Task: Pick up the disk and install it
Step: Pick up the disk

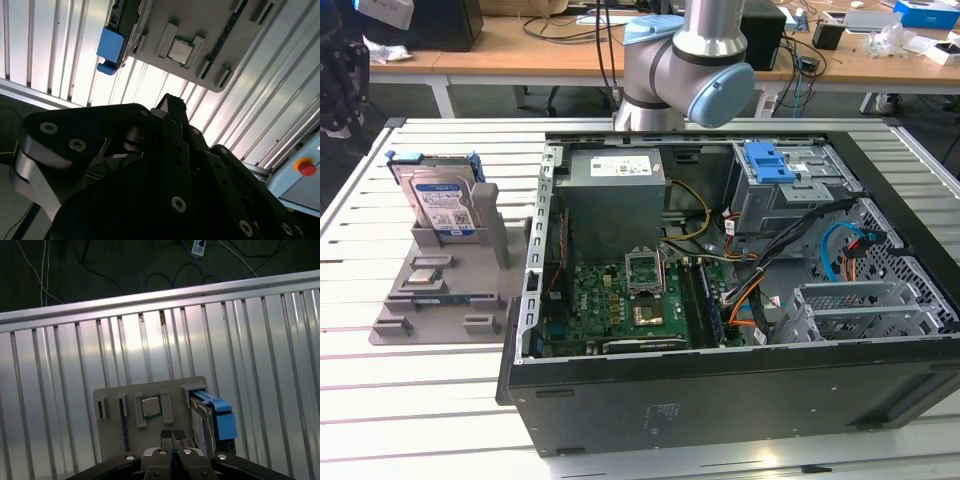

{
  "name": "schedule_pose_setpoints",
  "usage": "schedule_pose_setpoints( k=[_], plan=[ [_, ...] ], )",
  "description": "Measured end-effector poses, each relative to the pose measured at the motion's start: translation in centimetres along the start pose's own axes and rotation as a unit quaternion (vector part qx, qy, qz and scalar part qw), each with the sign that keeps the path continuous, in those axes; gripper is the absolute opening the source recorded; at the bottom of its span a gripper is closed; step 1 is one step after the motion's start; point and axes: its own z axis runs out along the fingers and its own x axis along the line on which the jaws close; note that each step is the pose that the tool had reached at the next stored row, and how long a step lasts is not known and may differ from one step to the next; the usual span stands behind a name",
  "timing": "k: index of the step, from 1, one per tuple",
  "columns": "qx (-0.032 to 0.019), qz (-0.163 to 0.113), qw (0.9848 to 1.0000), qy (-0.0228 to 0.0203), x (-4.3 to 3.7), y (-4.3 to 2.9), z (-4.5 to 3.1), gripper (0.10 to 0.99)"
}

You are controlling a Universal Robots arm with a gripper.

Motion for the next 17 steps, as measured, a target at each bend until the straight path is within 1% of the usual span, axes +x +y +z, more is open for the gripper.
schedule_pose_setpoints(
  k=[2, 4, 11, 17],
  plan=[
    [-0.0004, -0.021, 0.9998, 0.0009, 0.00, 0.00, 0.00, 0.106],
    [-0.0007, -0.032, 0.9995, 0.0014, 0.00, 0.00, 0.00, 0.106],
    [-0.0007, -0.035, 0.9994, 0.0015, 0.00, 0.00, 0.00, 0.114],
    [-0.0008, -0.036, 0.9993, 0.0015, 0.00, 0.00, 0.00, 0.478]
  ],
)
